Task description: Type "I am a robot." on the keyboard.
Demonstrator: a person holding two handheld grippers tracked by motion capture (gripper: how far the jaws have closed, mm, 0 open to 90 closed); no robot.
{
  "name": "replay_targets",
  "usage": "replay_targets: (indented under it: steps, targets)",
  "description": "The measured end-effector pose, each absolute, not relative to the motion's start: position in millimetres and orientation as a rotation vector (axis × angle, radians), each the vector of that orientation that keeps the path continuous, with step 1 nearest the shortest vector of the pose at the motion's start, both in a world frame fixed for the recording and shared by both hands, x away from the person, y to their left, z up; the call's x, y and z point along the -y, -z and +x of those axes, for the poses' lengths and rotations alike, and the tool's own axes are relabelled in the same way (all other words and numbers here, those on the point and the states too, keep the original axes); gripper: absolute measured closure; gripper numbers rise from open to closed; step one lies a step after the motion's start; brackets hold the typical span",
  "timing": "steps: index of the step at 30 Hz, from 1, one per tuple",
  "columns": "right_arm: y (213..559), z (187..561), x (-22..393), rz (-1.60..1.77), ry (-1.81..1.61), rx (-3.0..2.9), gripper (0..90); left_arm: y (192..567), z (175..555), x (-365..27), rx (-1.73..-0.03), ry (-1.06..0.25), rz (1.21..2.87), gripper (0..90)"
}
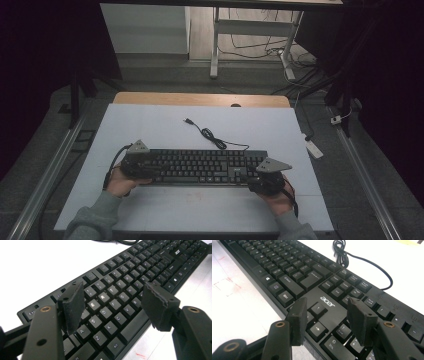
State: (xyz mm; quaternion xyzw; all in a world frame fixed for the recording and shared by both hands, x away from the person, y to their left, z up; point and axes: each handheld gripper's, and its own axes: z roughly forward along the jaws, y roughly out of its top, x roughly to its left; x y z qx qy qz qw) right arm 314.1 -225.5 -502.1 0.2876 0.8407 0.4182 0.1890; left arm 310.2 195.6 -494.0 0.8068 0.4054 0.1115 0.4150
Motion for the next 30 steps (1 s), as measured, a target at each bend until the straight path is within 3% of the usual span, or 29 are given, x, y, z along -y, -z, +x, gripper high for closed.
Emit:
replay_targets:
  steps: [15,20,27,30]
  targets:
    - [487.3,322.3,205.8,0.801,-1.296,-2.366,52.9,496.7,309.2,-196.4,-1.019,-0.272,2.028,34.3]
    - [485.0,328.1,195.4,0.782,-1.298,-2.384,64.2,499.8,309.6,-197.2,-1.023,-0.265,2.031,34.1]
    - [479.9,334.2,180.8,0.727,-1.319,-2.440,87.3,500.8,308.8,-194.0,-1.027,-0.278,2.048,33.8]
    - [479.7,336.5,172.1,0.716,-1.305,-2.460,89.4,502.2,309.7,-191.5,-1.020,-0.274,2.059,33.5]
